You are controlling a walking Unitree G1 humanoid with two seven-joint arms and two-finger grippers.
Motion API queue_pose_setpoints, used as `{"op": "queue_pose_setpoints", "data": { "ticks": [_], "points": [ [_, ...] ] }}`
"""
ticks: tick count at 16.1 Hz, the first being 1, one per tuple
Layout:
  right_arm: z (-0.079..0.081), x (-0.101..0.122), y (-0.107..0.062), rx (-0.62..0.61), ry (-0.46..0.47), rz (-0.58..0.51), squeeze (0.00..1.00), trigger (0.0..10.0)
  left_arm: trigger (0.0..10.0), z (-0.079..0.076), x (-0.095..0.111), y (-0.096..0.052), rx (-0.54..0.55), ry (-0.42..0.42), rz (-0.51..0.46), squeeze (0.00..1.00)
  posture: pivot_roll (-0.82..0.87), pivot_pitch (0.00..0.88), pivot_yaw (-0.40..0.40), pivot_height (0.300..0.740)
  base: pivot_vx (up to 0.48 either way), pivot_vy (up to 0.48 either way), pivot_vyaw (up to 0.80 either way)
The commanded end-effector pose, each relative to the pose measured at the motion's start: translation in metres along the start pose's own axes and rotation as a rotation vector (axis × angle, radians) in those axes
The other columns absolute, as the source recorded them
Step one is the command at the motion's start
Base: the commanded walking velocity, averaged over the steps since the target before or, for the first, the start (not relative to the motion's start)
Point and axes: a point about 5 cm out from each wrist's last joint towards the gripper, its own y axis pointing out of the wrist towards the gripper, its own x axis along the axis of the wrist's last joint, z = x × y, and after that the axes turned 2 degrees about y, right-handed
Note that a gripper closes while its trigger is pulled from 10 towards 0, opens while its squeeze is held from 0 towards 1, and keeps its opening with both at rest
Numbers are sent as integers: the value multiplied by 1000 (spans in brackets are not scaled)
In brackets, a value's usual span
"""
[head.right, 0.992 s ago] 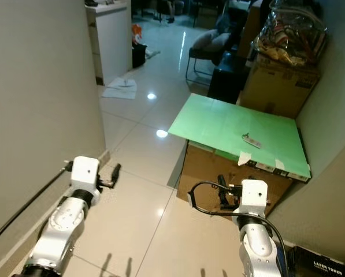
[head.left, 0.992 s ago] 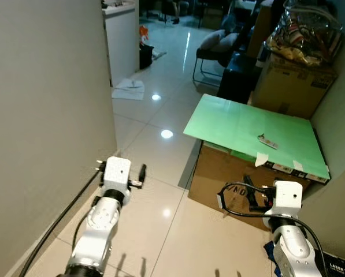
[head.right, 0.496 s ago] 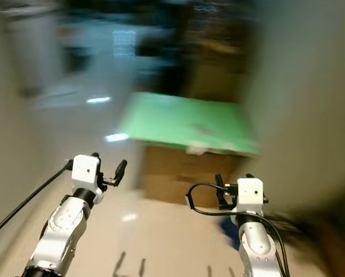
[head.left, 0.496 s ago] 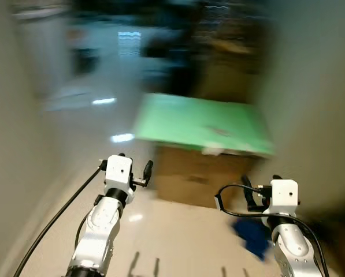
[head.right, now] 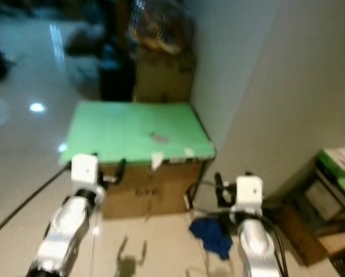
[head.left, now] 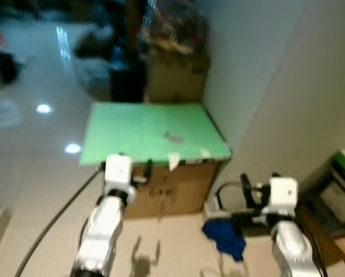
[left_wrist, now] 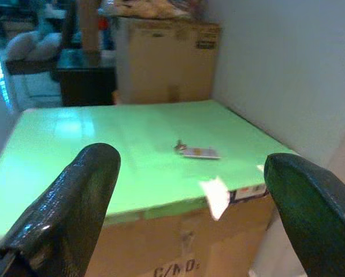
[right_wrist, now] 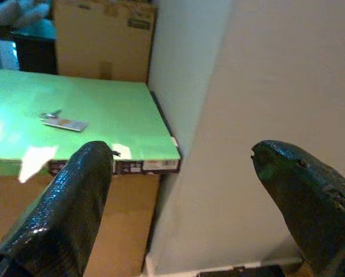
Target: Hang keys on a hook
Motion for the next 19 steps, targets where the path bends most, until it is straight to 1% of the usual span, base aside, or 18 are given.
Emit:
{"op": "queue_pose_setpoints", "data": {
  "ticks": [1, 3, 7, 8, 10, 12, 16, 18, 19],
  "points": [
    [-8, 0, -4, -28, -17, 2, 0, 10000, 10000, -11, 5, 5, -27, -4, -16, 0, -112, 0, -66, 740, 480, 0, 613],
    [-8, -3, -4, -42, -19, 11, 0, 10000, 10000, -10, 5, 5, -26, -1, -14, 0, -114, 0, -63, 740, 480, 0, 622],
    [-4, -4, -6, -11, -21, 20, 0, 10000, 10000, -11, 6, 6, -25, -5, -17, 0, -119, 0, -55, 740, 480, 0, 503],
    [-3, -5, -8, -23, -19, 29, 0, 10000, 10000, -14, 8, 8, -44, 6, -25, 0, -120, 0, -52, 740, 480, 0, 438],
    [-4, -6, -9, -52, -19, 26, 0, 10000, 10000, -19, 8, 5, -83, 24, -33, 0, -118, 0, -50, 740, 480, 0, 0],
    [-3, -7, -8, -54, -8, 33, 0, 10000, 10000, -22, 9, 4, -108, 27, -36, 0, -114, 0, -50, 740, 480, 0, 0],
    [-7, -9, -9, -84, 8, 48, 0, 10000, 10000, -29, 11, 1, -166, 82, -47, 0, -110, 0, -48, 740, 470, 0, 0],
    [-7, -11, -10, -97, 12, 56, 0, 10000, 10000, -37, 13, 0, -214, 107, -64, 0, -110, 0, -46, 740, 431, 0, 0],
    [-8, -12, -11, -98, 13, 59, 0, 10000, 10000, -38, 13, -1, -220, 112, -65, 0, -110, 0, -46, 740, 412, -240, 0]
  ]
}}
